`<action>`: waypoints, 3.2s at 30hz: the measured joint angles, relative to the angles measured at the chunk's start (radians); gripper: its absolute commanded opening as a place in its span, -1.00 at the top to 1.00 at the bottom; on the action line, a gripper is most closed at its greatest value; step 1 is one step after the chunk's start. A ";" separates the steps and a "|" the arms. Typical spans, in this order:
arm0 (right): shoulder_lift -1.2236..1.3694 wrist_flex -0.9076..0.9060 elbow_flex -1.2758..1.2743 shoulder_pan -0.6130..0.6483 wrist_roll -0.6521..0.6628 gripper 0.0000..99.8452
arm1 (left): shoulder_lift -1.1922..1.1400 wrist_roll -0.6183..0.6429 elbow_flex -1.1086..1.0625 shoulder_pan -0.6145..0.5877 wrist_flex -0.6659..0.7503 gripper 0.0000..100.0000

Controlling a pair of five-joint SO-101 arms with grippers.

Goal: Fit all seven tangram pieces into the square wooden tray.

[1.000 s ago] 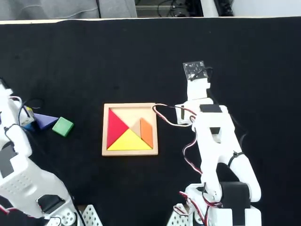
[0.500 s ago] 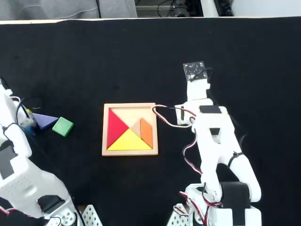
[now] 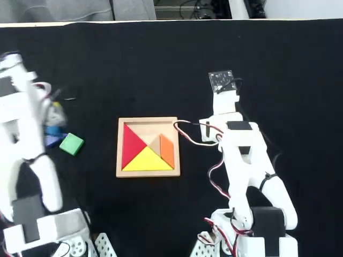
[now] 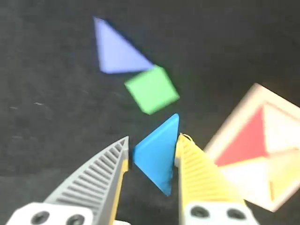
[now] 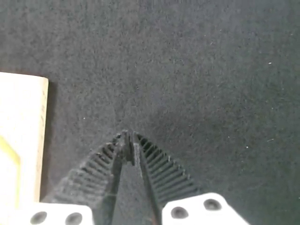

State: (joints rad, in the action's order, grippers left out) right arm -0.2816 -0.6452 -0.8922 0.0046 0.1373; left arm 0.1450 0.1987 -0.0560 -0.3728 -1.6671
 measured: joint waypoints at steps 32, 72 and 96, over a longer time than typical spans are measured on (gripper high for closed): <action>0.000 0.000 0.000 0.000 0.000 0.98 | 0.012 0.850 -0.641 0.588 1.011 0.85; 0.000 -0.120 0.023 0.135 0.137 0.98 | 0.606 0.074 -0.772 0.040 0.615 0.43; 0.414 -0.463 0.611 0.514 0.095 0.98 | 0.434 -0.347 -1.105 -0.212 0.947 0.43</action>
State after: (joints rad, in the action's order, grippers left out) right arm 0.1327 -1.1086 -0.2816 0.5186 0.2325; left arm 0.5792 -0.1481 -1.1607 -0.5846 -0.7204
